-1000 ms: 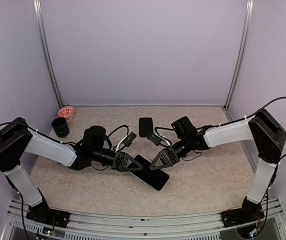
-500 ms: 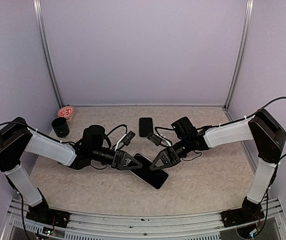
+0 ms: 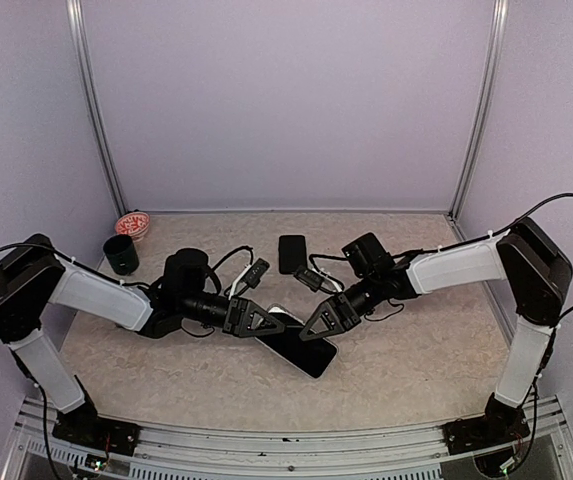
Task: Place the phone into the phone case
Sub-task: Press the bottom corners of the phone case.
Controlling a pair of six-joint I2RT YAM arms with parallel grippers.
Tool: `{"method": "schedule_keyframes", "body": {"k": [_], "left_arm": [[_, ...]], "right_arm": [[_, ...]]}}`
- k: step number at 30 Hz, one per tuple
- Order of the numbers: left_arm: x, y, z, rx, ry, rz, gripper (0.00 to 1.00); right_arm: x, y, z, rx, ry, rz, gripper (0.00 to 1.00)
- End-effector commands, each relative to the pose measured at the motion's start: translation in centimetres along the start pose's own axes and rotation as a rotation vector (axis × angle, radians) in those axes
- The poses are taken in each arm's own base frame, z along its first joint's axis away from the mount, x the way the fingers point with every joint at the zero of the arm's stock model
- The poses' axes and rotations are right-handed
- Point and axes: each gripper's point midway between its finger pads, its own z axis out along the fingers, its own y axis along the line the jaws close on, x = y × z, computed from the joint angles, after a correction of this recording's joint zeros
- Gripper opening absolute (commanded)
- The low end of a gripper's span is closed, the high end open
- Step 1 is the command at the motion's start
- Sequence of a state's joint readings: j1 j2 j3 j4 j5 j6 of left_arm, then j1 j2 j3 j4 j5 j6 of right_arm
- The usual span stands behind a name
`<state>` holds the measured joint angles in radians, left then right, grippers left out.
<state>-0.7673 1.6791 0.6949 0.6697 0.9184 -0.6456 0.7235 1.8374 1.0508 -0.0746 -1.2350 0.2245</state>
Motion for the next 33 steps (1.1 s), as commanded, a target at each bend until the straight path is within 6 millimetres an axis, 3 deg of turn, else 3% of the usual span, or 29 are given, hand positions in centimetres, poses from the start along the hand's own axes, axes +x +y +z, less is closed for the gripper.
{"method": "schedule_keyframes", "body": {"k": [1,6,12,17,19,24,33], "left_arm": [[-1.0,-1.2,0.4,0.059,-0.006,0.062,0.31],[-0.4,-0.9,0.9,0.062,0.015,0.051,0.3],[-0.2,-0.9,1.3,0.071,0.024,0.057,0.12],[-0.4,-0.9,1.3,0.069,0.015,0.063,0.03],[-0.5,-0.9,1.3,0.067,0.008,0.068,0.01],[-1.2,-1.2,1.0,0.075,-0.026,0.087,0.0],[-2.8,-2.1,-1.0,0.077,-0.118,0.113,0.0]], "right_arm": [[-0.7,-0.4,-0.2,0.008,-0.003,0.014,0.0],[-0.9,-0.5,-0.1,0.003,-0.002,0.016,0.0],[-0.9,-0.5,-0.1,0.003,0.0,0.011,0.0],[-0.8,-0.9,-0.1,0.017,0.004,0.015,0.02],[-0.8,-0.9,-0.1,0.018,0.005,0.014,0.07],[-1.4,-1.0,-1.3,0.052,-0.033,0.016,0.31],[-3.1,-0.4,-5.2,0.095,-0.161,0.025,0.46]]}}
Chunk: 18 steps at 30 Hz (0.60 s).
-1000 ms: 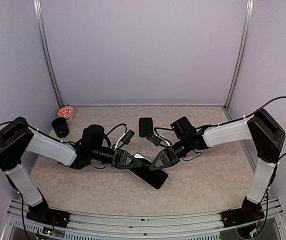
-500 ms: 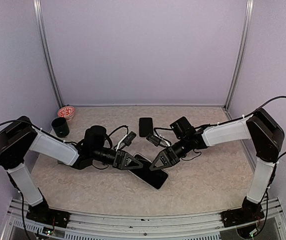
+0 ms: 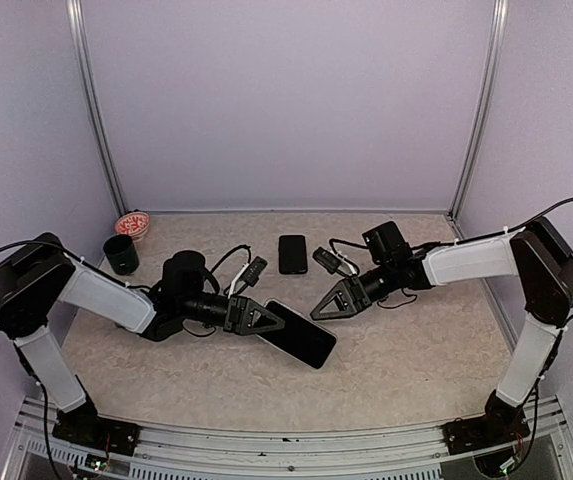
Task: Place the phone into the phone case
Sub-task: Press the bottom corners of the phone case.
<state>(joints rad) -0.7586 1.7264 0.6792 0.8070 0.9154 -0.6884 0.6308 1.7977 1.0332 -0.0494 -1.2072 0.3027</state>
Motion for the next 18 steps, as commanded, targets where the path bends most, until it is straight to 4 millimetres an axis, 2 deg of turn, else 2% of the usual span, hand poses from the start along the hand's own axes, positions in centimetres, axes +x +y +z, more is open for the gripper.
{"method": "schedule_keyframes", "body": {"k": [1,6,12,18], "left_arm": [[-2.5,-2.6,-1.1,0.055,-0.081,0.099,0.0],[-3.0,-2.8,-1.8,0.052,-0.112,0.094,0.0],[-4.0,-3.1,-3.1,0.04,-0.171,0.103,0.0],[-4.9,-2.9,-3.8,0.022,-0.215,0.097,0.0]], "right_arm": [[-1.4,1.0,-1.8,0.017,-0.071,-0.035,0.46],[-0.9,1.9,-2.1,0.004,-0.066,-0.06,0.47],[0.0,2.4,-2.1,-0.008,-0.056,-0.071,0.55],[0.0,3.1,-2.2,-0.023,-0.062,-0.089,0.58]]}}
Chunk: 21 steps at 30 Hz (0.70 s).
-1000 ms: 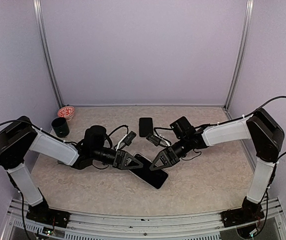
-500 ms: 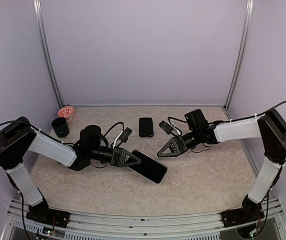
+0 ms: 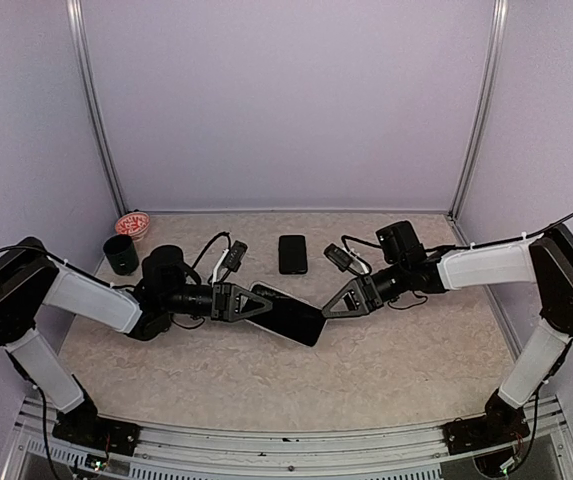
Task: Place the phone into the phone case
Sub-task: Press the bottom corners of the phone case.
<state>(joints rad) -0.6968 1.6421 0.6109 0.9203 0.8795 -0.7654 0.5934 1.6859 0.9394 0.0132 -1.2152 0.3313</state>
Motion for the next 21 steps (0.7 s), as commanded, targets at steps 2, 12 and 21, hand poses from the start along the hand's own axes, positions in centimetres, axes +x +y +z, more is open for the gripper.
{"method": "schedule_keyframes", "body": {"k": [2,12,21], "left_arm": [[-2.5,-1.9,-0.9,0.039,-0.098,0.071,0.0],[-2.5,-1.7,-1.2,0.036,-0.118,0.056,0.0],[-2.9,-1.5,-1.4,0.024,-0.133,0.054,0.0]], "right_arm": [[-0.4,1.5,0.0,-0.031,-0.012,-0.056,0.58],[-0.6,1.4,1.5,-0.07,-0.006,-0.036,0.44],[-0.6,1.1,1.5,-0.055,-0.003,-0.027,0.31]]}}
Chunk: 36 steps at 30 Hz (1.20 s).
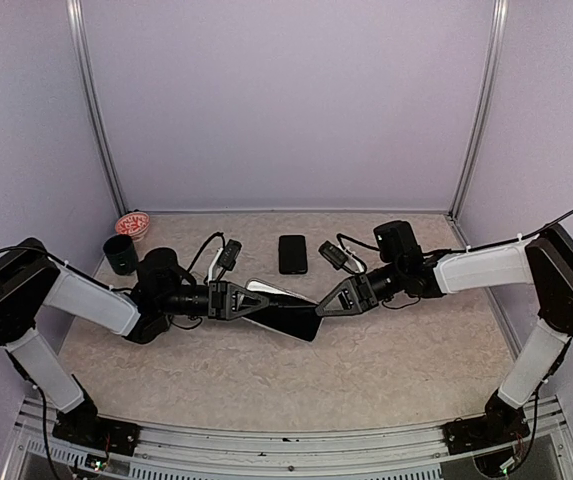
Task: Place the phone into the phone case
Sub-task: Press the bottom corners of the phone case.
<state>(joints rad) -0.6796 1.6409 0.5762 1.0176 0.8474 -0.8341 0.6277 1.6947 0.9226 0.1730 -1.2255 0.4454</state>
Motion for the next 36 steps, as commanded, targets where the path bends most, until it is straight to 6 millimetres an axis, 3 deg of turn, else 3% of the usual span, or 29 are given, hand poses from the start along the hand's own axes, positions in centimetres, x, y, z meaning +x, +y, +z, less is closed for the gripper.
{"method": "schedule_keyframes", "body": {"k": [1,6,11,13,16,20,28,36], "left_arm": [[-2.0,-1.5,-0.6,0.028,-0.071,0.072,0.0],[-2.2,-1.1,-0.6,0.01,-0.077,0.064,0.0],[-2.3,-0.6,-0.7,-0.01,-0.084,0.056,0.0],[-2.4,-0.6,-0.8,-0.016,-0.088,0.056,0.0],[-2.6,-0.6,-0.9,-0.017,-0.093,0.06,0.0],[-3.0,-0.9,-1.2,-0.015,-0.111,0.074,0.0],[-4.2,-2.3,-2.1,0.001,-0.183,0.124,0.0],[-4.5,-2.8,-2.6,0.019,-0.225,0.127,0.0]], "right_arm": [[0.1,-0.1,0.4,-0.005,0.01,-0.007,0.28],[0.0,-0.8,0.4,0.045,0.015,-0.003,0.13],[-0.4,-1.3,0.4,0.079,0.01,-0.001,0.1],[-0.6,-1.2,0.3,0.084,0.008,-0.007,0.15],[-0.7,-0.9,0.3,0.07,0.009,-0.002,0.34],[-0.5,-0.5,0.4,0.044,0.007,0.005,0.48],[-0.1,-0.5,1.1,0.025,0.005,0.029,0.58],[-0.5,0.1,2.2,-0.022,-0.022,0.037,0.58]]}}
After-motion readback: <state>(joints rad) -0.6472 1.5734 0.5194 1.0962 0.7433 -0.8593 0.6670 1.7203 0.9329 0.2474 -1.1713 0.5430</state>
